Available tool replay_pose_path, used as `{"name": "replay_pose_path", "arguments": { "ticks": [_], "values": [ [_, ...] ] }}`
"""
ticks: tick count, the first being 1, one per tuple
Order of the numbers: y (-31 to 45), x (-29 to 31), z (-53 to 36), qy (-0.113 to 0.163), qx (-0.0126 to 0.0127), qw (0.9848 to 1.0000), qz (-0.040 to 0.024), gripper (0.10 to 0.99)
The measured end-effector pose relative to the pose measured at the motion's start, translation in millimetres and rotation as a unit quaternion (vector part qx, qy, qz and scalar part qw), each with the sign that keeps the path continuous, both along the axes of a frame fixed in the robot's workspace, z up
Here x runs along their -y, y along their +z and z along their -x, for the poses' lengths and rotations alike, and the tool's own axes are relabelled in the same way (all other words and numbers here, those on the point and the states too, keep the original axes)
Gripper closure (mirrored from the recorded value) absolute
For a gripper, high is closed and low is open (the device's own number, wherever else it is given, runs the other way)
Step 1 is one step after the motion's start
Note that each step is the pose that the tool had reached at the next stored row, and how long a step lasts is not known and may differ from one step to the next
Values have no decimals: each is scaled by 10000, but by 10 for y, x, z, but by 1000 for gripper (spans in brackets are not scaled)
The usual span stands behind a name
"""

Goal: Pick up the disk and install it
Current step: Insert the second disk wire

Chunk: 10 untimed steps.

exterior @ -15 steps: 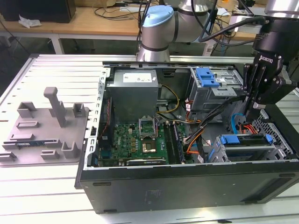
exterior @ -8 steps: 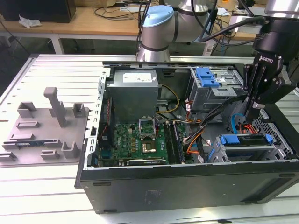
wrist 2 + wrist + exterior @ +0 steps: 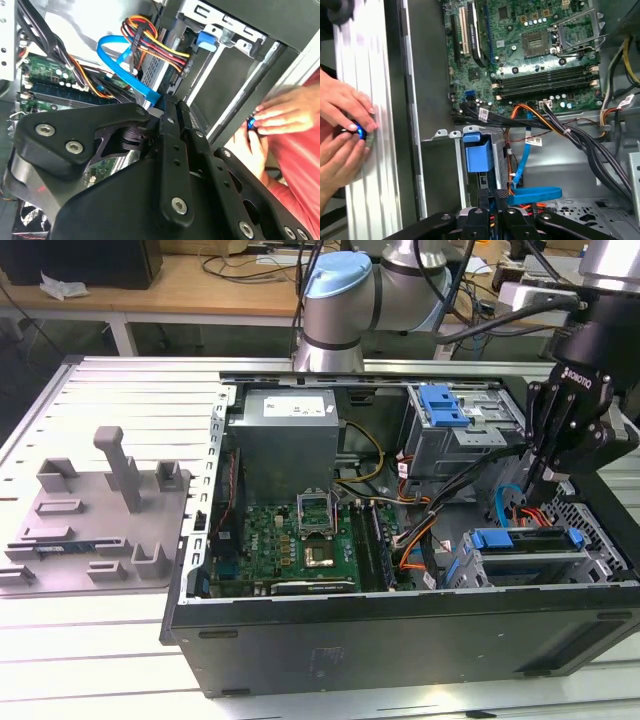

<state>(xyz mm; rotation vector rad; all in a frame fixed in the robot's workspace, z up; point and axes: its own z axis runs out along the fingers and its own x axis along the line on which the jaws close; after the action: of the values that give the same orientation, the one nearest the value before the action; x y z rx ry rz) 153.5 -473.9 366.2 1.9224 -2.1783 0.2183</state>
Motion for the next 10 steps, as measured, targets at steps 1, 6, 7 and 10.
{"name": "replay_pose_path", "arguments": {
  "ticks": [1,6,7,10],
  "values": [
    [0,14,0,0,42,10000,-52,925],
    [0,68,7,-1,268,9993,-252,925],
    [1,71,10,-1,288,9992,-273,925],
    [0,82,12,-4,294,9990,-349,925]
  ]
}}
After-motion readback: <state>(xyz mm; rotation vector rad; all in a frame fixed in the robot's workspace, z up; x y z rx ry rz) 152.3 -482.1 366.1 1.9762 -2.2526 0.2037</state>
